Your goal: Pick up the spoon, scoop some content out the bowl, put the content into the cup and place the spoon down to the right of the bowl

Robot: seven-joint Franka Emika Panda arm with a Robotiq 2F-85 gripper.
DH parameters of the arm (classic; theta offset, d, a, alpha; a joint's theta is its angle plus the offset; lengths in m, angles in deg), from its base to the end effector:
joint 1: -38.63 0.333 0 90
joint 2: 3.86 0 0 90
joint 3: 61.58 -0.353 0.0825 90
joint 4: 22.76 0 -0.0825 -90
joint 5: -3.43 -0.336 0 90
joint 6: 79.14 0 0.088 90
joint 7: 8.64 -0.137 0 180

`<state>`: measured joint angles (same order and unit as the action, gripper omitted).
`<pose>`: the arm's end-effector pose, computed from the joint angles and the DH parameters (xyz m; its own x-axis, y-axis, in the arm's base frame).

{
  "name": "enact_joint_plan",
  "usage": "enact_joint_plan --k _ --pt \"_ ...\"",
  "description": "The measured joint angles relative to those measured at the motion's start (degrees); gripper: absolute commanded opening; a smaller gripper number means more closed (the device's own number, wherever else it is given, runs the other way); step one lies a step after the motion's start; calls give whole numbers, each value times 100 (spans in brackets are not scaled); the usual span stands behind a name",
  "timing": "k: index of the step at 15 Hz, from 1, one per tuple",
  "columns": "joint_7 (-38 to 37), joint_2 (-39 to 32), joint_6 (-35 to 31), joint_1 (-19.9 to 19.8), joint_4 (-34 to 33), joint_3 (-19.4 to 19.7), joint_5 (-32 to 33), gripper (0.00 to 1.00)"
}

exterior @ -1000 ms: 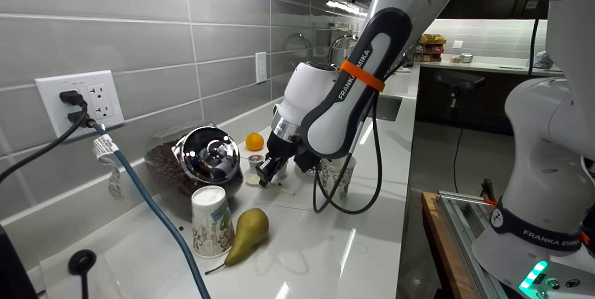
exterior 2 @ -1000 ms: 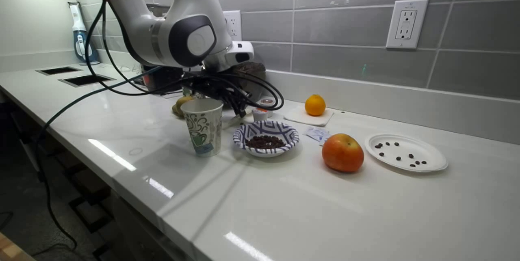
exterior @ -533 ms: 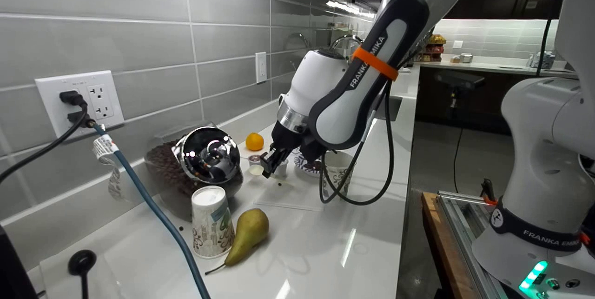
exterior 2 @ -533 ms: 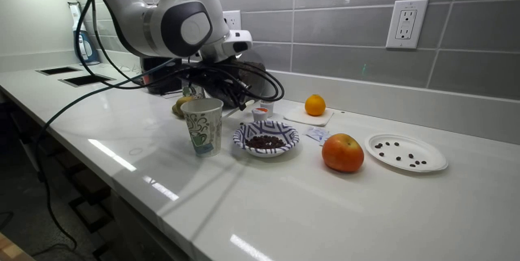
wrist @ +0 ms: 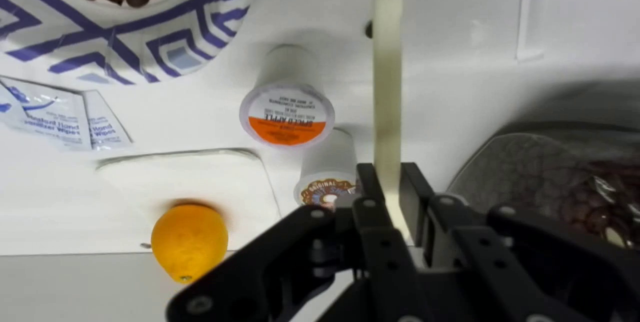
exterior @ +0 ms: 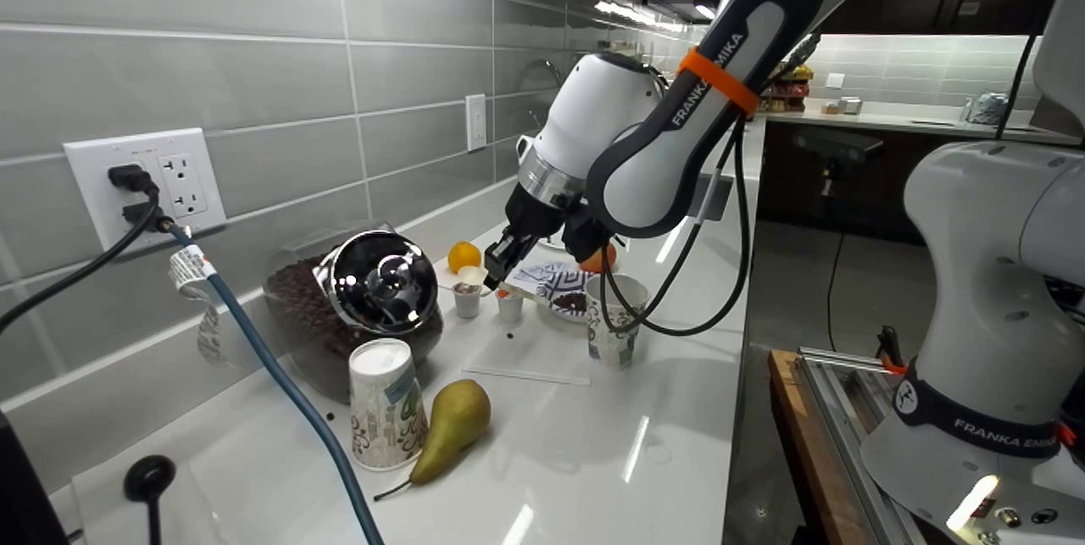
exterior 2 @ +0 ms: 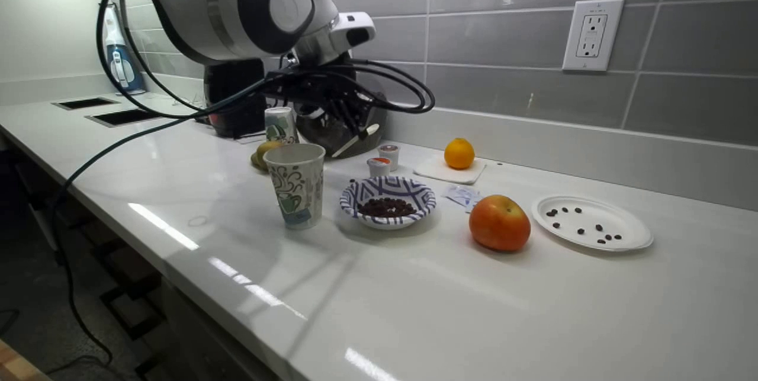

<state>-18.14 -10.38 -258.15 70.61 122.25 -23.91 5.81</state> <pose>0.4939 -0.0430 0.3487 0.8565 -0.1735 0.4860 -0.2039 -0.9789 0.0098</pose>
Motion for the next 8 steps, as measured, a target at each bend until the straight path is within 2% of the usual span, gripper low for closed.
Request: enact_joint_plan --k 3,8 --pt "-278 156 316 444 -94 723 867 4" --pt "-1264 138 1374 1342 -796 2463 3172 4"
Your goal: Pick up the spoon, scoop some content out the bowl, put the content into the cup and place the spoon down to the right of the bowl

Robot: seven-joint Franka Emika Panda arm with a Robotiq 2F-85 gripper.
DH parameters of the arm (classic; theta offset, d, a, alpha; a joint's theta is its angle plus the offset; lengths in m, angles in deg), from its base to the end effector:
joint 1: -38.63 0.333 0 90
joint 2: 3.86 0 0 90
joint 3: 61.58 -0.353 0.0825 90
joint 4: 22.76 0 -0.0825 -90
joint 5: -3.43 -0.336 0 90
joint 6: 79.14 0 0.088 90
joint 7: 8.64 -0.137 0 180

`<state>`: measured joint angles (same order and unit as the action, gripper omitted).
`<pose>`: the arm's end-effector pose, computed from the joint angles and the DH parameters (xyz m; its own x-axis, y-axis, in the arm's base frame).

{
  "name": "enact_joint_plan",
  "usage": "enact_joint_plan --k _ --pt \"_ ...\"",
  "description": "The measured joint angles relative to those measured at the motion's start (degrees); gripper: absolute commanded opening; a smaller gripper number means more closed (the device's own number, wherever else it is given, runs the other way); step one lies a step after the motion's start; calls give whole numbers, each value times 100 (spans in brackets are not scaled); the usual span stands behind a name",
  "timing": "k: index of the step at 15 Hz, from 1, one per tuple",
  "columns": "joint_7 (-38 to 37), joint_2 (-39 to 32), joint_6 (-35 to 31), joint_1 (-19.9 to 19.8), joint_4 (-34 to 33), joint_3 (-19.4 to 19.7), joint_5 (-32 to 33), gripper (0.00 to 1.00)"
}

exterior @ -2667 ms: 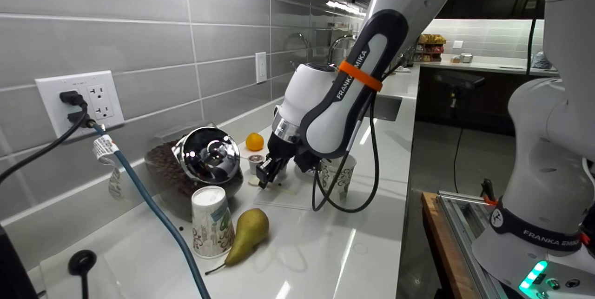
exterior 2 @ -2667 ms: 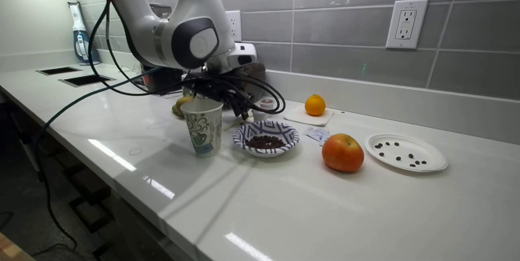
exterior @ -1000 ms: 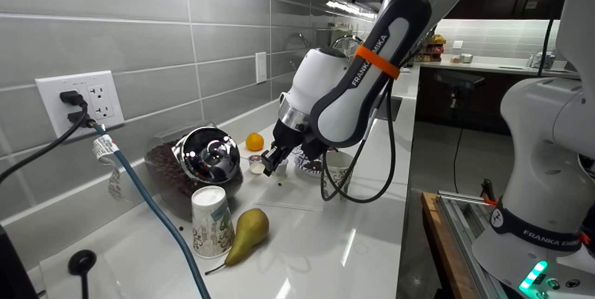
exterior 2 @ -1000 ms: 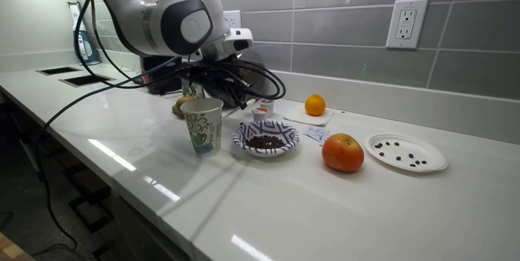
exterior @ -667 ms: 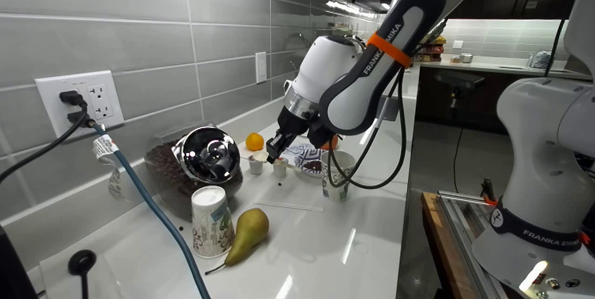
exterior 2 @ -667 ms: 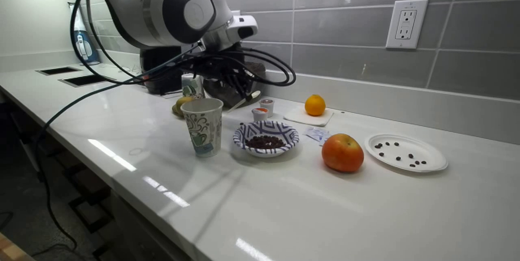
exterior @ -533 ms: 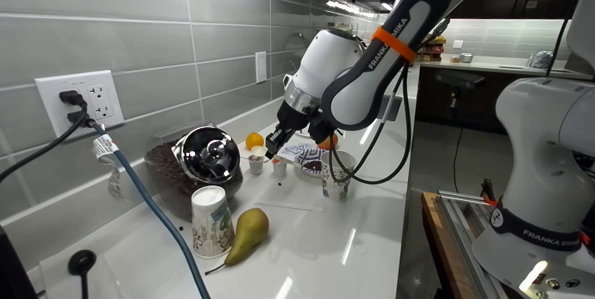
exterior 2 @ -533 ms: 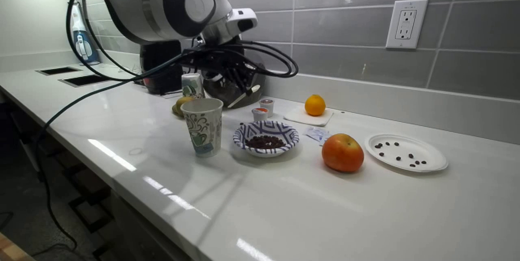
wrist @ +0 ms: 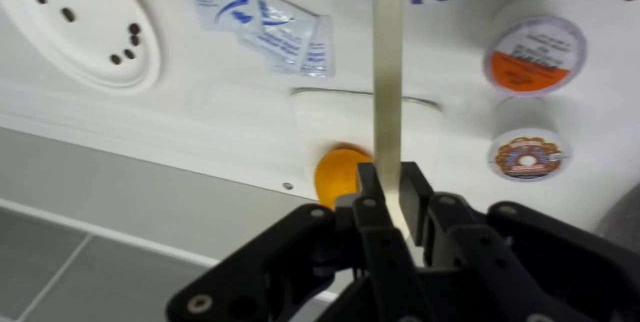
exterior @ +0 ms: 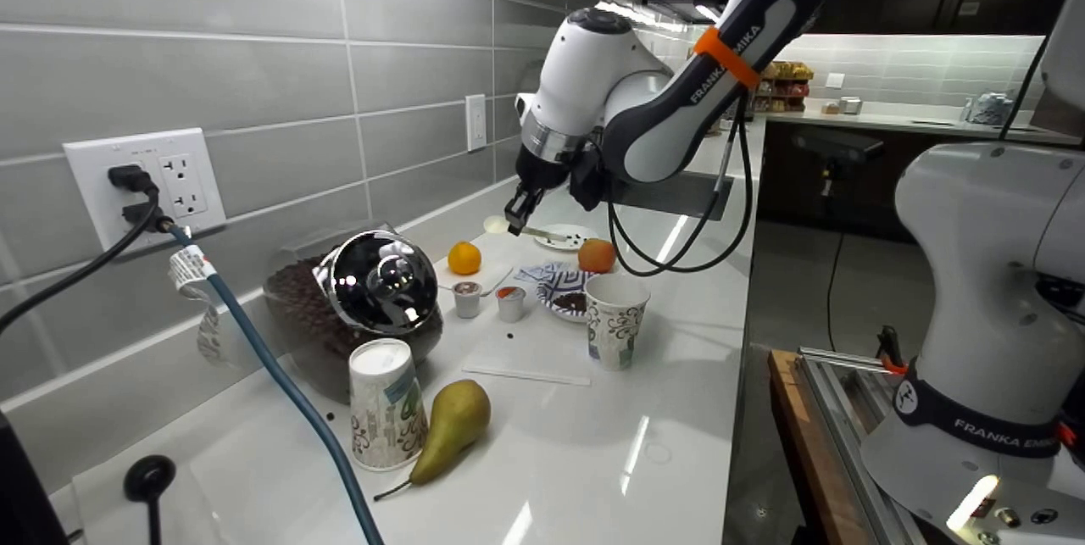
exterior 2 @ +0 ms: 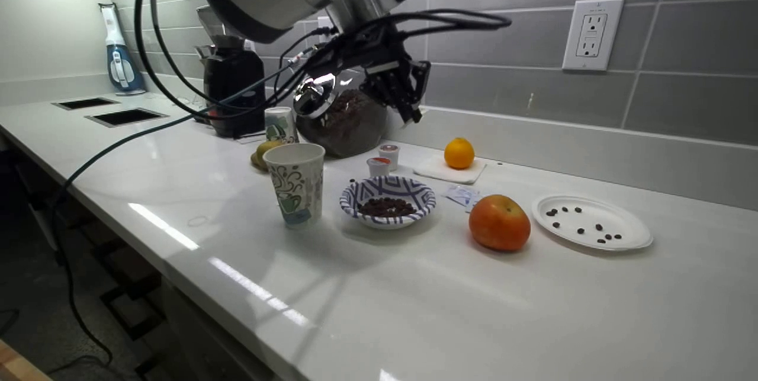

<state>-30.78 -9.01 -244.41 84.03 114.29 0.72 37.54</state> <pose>0.4983 -0.1164 0.3875 0.9048 -0.0385 0.4241 -0.1763 -0.9404 0.2908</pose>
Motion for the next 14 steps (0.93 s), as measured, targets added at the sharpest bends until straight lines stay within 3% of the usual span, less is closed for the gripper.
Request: enact_joint_plan --k 3,6,7,9,10,11,12,14 --pt "-197 368 1246 505 -229 421 1212 4" --pt "107 1122 2531 700 -75 199 1735 4" --pt "286 1386 2974 692 4 51 1747 16" --pt "569 1784 3615 129 166 -660 1631 16" --pt "651 1903 3698 -110 216 -888 1623 16" --pt "707 1984 3728 -235 250 -982 1623 4" --pt "738 2025 3732 -277 261 -998 1623 4" --pt "899 1914 3563 -933 307 -1602 1389 4"
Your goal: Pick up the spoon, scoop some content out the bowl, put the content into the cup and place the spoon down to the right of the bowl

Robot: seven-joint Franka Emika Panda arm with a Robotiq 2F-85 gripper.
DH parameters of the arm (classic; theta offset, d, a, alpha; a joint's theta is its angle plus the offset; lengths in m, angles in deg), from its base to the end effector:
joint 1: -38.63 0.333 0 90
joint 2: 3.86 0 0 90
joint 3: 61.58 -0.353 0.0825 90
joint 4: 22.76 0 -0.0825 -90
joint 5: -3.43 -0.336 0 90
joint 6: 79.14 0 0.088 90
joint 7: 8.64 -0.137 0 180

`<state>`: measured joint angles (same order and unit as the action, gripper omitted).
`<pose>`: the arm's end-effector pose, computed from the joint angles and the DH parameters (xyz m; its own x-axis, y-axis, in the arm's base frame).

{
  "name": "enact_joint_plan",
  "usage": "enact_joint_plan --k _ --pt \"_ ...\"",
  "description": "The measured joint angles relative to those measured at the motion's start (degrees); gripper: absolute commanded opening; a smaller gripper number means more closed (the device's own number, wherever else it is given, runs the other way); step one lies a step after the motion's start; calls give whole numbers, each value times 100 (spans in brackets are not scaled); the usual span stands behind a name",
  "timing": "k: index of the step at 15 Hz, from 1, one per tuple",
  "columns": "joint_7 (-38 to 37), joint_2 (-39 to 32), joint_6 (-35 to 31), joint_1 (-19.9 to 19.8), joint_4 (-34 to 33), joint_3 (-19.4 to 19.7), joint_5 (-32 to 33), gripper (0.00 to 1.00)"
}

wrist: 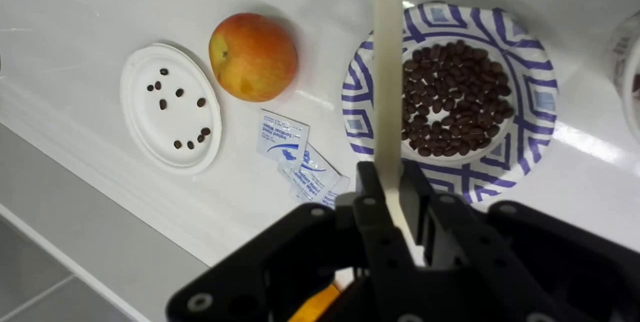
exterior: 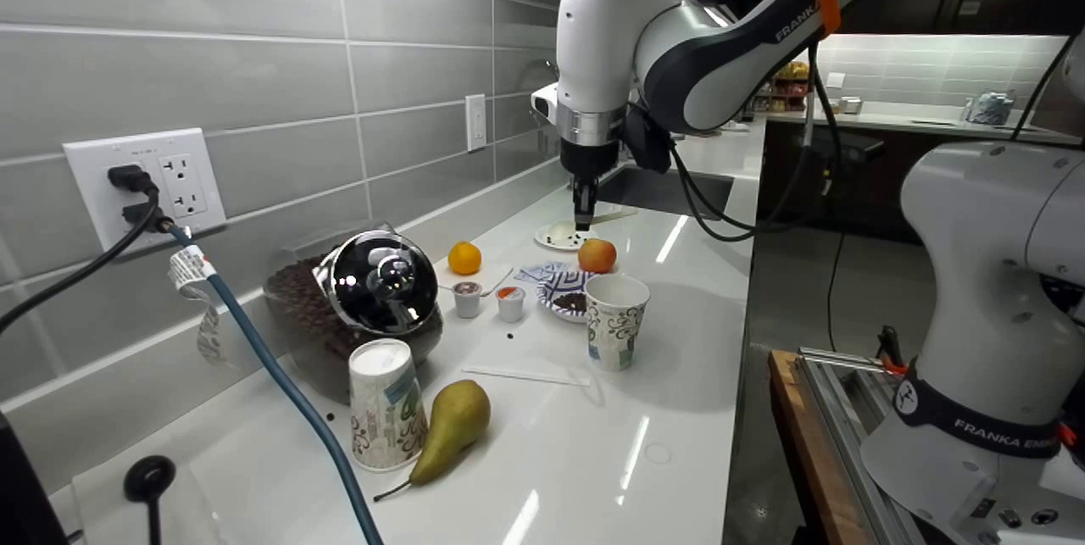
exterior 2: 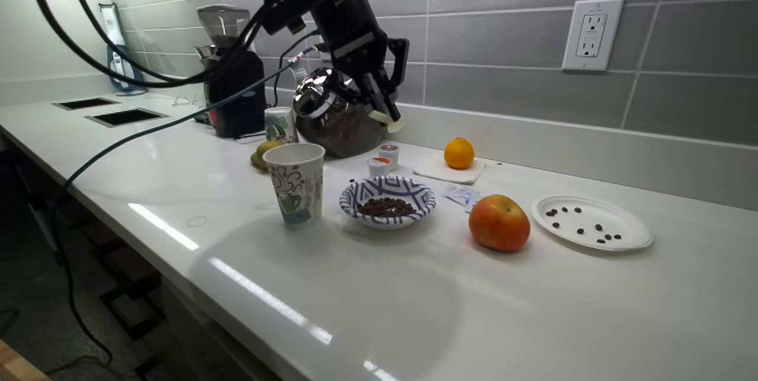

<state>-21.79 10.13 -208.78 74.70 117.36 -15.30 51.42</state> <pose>0.4139 -0.1192 0.4069 0.9881 0.1531 0.0148 0.1302 -0.8840 0.4490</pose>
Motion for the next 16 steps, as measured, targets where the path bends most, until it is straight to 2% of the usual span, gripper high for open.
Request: enact_joint_plan --k 3,5,7,11,16 --pt "369 -452 -437 -1216 148 -1197 -473 4" --pt "467 -755 -543 -2002 215 -1966 -537 4" --pt "474 -986 -549 -2654 225 -2564 -537 4" --pt "669 -1195 -549 -3411 226 -3173 -517 4" --pt "1206 -1309 -750 -3833 226 -3433 -491 4"
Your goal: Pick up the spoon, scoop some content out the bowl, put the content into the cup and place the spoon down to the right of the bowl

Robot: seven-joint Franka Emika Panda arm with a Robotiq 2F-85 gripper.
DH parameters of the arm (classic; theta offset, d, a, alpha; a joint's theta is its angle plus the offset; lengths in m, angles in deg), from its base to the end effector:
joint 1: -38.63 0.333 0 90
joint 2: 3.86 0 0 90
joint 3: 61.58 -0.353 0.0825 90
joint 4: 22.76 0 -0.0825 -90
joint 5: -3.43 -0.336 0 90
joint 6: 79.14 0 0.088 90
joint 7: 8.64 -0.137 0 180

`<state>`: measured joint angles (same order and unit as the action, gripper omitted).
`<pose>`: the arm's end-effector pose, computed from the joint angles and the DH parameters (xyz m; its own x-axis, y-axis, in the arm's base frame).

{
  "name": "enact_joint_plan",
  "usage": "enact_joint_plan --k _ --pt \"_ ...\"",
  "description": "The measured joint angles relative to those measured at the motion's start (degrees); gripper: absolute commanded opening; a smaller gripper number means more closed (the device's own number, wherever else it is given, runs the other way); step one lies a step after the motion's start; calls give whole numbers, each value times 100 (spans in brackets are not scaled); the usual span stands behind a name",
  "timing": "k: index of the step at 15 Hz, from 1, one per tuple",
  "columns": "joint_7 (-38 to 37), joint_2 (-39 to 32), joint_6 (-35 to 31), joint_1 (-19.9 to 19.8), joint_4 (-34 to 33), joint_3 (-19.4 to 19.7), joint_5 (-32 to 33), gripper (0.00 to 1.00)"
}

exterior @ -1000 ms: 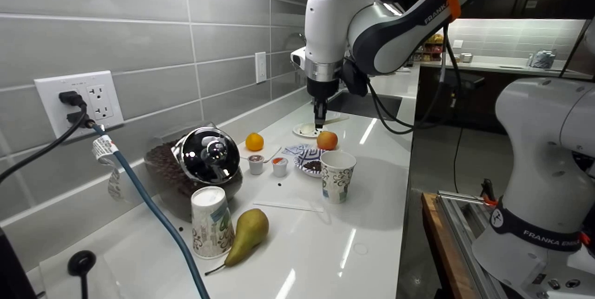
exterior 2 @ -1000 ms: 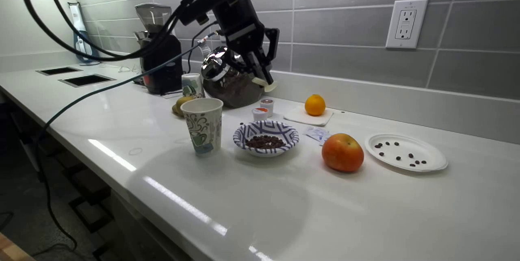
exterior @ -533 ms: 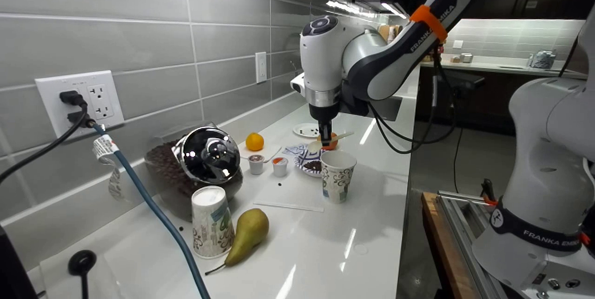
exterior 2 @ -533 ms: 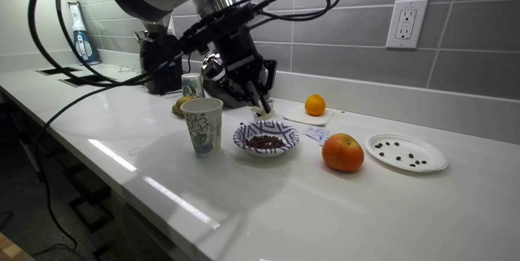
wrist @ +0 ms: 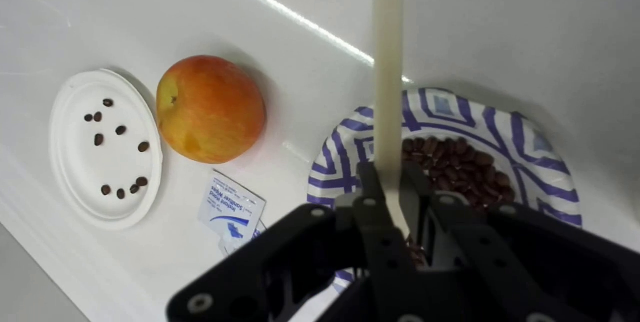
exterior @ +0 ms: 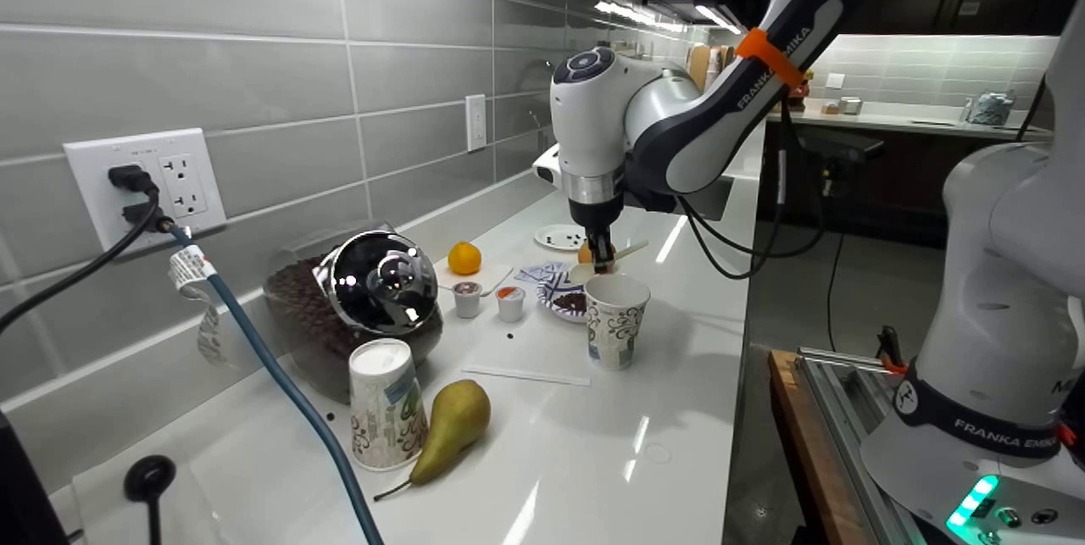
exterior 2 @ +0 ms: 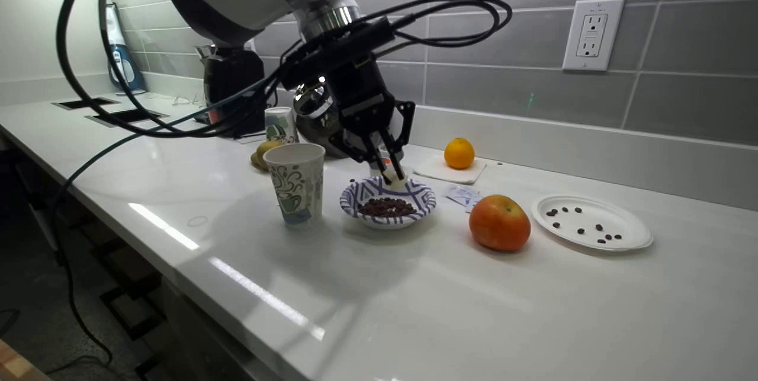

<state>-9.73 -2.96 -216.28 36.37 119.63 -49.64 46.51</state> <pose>0.4160 -0.1255 0.3370 0.9459 0.2633 -0.1895 0.3208 -0.8457 0.4264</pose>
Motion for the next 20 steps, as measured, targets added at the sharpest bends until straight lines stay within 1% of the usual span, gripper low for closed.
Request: enact_joint_plan --k 5,11,14,20 --pt "486 -310 -542 -227 -4 -20 0 4" --pt "1052 -616 -1289 -385 -9 -21 0 4" --pt "1298 -638 -1394 -431 -12 -22 -2 4" --pt "1823 -658 -1396 -436 -11 -106 -6 4"
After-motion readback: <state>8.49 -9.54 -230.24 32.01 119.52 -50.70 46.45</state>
